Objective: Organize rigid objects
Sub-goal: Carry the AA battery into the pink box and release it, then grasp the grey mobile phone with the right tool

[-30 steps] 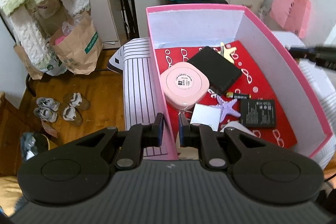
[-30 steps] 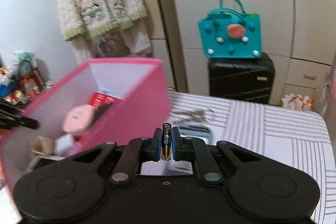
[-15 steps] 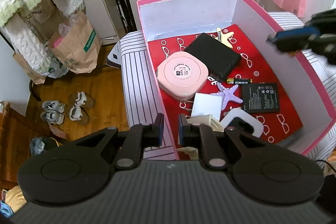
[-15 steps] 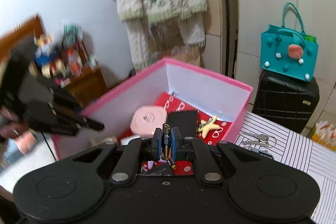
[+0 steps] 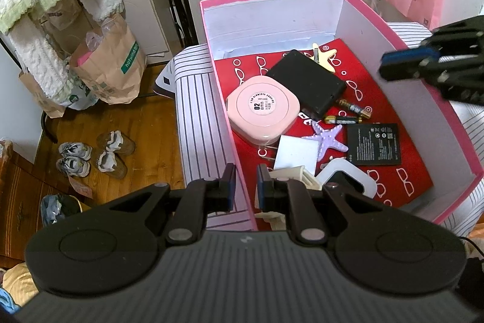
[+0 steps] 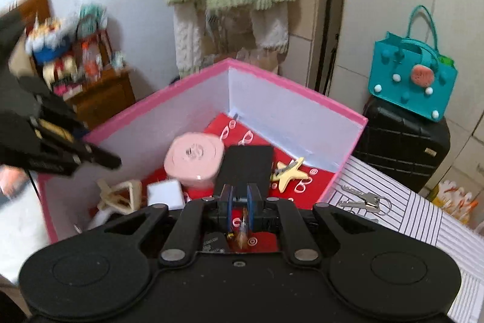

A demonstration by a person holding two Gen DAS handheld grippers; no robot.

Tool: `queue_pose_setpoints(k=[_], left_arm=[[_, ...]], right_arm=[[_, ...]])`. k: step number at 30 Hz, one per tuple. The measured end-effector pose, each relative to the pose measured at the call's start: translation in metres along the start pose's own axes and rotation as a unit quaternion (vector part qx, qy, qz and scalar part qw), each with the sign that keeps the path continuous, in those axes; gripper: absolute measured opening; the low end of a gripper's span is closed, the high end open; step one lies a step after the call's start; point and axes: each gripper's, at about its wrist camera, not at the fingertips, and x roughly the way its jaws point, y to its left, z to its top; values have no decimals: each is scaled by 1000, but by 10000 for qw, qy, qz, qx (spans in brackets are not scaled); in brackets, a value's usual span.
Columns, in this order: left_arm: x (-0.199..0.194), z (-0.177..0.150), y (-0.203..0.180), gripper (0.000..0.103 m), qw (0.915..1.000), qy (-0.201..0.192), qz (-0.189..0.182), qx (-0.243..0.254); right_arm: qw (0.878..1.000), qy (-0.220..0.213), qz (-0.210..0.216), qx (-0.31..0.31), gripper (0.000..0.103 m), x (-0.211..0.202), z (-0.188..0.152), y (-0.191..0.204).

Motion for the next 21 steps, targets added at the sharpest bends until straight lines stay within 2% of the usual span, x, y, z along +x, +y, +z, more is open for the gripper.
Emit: queue_pose_setpoints(k=[4,9,10,12,18,21], left_arm=[[-1,1,1,13,10000,3,-26,-44],[-2,0,5,13,9999,-16,-83,-110],[-2,0,5,13,9999,-18,-80,-108],[-2,0,5,13,10000,-2,-40,-37],[-1,0,-1,12,9999,103,58,109],[-1,0,-1,11,9999,70,63,93]], right_arm=[[9986,-363,-68,373,14,-30,-2,-16],[9941,-541,-329,878,18,-55,-14,-43],[9929,-516,-373,1009,20,-57,-17,-50],[9913,-266,-349,1243,37,-57,-23,-66],[9796,307,-301,1962,52,-43,-44,-109],[9778,499,-351,2007,57,-25,-54,-113]])
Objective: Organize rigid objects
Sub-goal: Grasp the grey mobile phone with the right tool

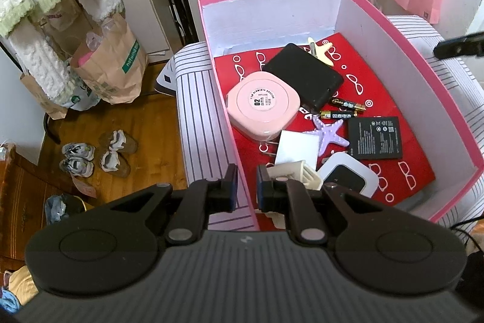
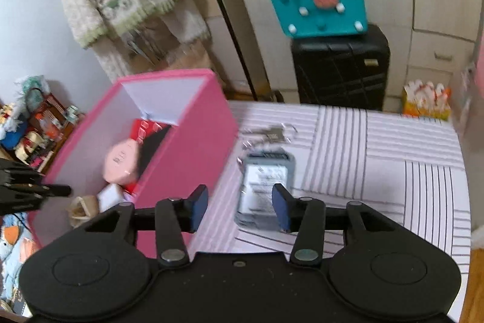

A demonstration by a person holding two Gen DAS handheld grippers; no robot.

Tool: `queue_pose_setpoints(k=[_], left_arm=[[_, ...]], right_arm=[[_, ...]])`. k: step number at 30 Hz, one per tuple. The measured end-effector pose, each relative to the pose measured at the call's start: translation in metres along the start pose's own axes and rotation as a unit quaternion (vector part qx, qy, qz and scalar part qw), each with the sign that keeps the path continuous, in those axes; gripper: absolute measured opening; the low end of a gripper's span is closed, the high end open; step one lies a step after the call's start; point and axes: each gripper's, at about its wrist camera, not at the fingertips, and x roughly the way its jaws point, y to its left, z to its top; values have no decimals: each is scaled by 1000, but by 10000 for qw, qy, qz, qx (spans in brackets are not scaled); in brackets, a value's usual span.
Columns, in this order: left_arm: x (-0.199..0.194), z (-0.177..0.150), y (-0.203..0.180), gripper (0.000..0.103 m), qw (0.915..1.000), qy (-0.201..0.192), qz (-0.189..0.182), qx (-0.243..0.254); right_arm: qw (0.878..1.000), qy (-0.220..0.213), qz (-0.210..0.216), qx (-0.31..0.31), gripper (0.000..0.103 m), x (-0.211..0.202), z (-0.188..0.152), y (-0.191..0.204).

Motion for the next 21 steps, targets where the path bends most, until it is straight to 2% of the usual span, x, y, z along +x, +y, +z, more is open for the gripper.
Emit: queue_pose_setpoints(k=[5,10,16,21], left_arm=[[1,1,1,10,10000,48,11,-14],[2,4,0,9,9999,153,16,16],[1,6,0,9,9998,181,25,-32],[-6,15,-3,8,9994,285,129,151]], right_arm=[[9996,253,-45,134,63,33,-6,-10],[9983,493,-320,14,68,54,-2,-13],[9980,569,-254,-108,71,70,0,-8],[9954,556,-665,-416,75,85,3,2]])
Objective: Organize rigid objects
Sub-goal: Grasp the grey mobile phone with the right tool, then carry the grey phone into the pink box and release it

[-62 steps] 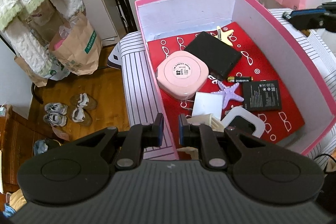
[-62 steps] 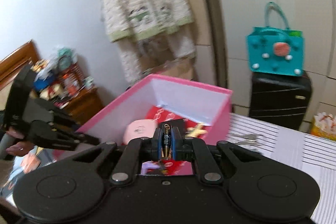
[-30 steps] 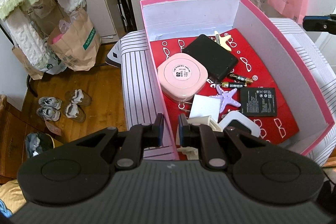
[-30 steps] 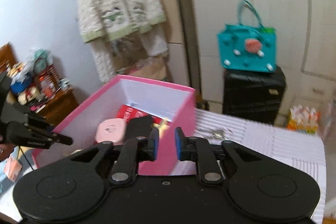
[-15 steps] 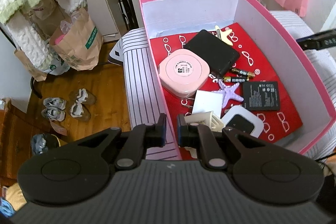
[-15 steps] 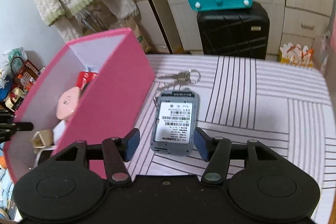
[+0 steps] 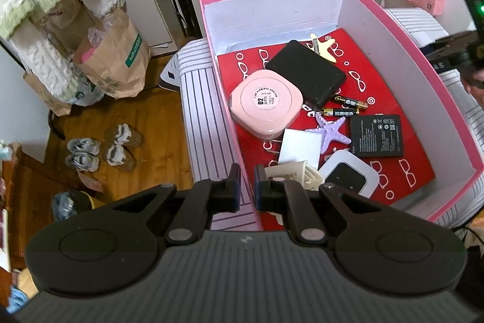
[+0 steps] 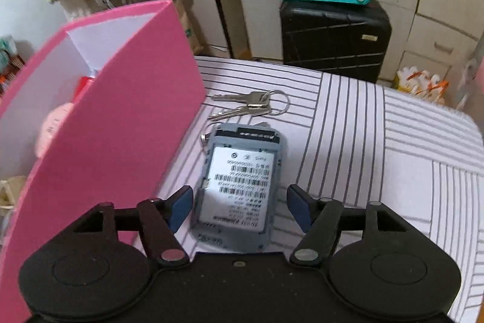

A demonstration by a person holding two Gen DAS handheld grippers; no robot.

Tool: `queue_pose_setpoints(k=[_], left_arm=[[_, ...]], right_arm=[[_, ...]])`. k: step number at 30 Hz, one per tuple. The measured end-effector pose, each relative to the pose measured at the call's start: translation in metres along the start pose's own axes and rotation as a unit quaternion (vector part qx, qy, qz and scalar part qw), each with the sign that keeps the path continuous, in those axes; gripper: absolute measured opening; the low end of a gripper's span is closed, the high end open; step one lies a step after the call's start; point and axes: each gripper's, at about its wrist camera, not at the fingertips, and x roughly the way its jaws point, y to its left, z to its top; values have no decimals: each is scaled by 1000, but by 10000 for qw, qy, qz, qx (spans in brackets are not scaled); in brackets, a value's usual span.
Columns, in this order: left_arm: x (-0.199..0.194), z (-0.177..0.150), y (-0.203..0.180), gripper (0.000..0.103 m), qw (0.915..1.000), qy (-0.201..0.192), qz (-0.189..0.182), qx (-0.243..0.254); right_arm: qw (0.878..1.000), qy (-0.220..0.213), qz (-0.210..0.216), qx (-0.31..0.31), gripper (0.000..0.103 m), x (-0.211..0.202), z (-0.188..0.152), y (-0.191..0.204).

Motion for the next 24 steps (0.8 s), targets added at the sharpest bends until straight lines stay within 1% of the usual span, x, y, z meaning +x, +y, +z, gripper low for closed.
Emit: queue_pose_setpoints(k=[3,4,5,6,13,19,24], left_arm=[[-6,8,0,8,9999,29,80,115],[-7,10,0,8,9999,14,99,119],[-8,12,1,8,9999,-11,113,124],[-9,13,1,8,9999,-36,122,116],[-8,11,0,6,9997,-155,142,118],[-9,10,0,7,9997,-184,105,94],[-9,9,1,7,9997,-213,77,65]], right_arm=[[9998,-85,-156,-26,75,3,4,3],[9998,-121,-173,-3,73,3,4,2],[9997,-171,-193,-5,67,1,4,2],[9995,-195,-227,-23,66,0,3,3],[9992,-357,-155,87,65,-22,-2,0],[9976,-666,39,173,65,-55,-5,6],[9936,-1041,417,97,65,-96,-1,24]])
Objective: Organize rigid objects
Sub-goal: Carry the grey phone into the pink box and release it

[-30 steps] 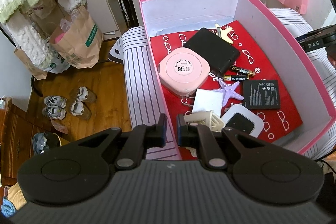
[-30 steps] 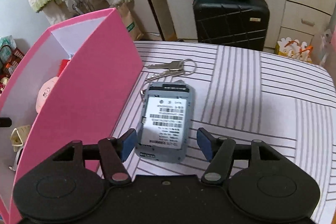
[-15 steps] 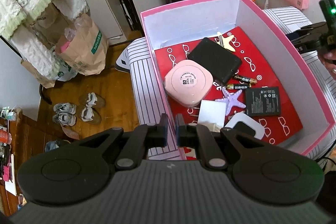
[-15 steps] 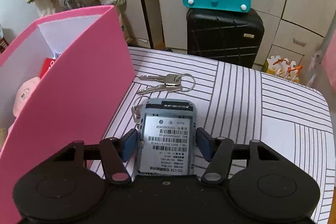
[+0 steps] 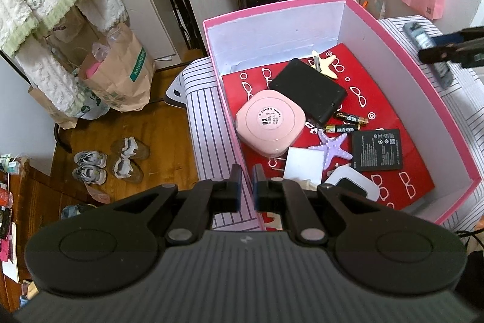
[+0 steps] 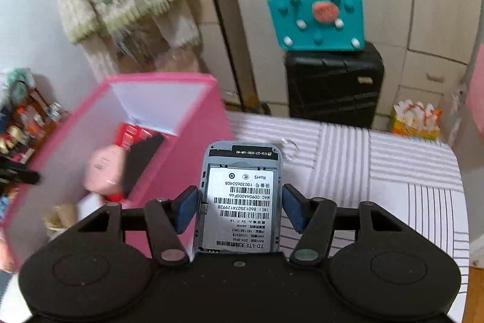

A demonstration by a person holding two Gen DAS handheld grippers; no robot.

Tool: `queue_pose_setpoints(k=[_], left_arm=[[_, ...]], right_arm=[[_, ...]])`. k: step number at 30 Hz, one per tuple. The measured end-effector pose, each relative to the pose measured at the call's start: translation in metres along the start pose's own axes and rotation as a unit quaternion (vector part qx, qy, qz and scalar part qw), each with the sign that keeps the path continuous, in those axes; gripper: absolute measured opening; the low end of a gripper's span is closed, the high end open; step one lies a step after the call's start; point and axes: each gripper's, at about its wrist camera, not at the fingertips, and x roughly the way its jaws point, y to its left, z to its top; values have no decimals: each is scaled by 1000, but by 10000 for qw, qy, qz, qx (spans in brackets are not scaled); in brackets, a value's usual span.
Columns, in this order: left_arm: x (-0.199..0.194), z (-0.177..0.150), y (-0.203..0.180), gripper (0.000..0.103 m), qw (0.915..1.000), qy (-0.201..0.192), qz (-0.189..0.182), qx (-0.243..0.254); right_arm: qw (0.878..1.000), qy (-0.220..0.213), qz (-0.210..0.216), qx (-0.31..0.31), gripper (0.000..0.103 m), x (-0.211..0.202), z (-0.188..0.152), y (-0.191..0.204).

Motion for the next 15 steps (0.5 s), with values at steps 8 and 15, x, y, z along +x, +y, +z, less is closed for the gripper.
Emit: queue_pose_setpoints(k=[8,15], left_arm=[[2,-1,1,7,9999,-71,-34,-77],[2,-2,5,7,9997,-117,-108,-160]], right_arm=[[9960,-117,817,-341,65,-23,31,48],[9885,335,1298,-704,65,10,44,97]])
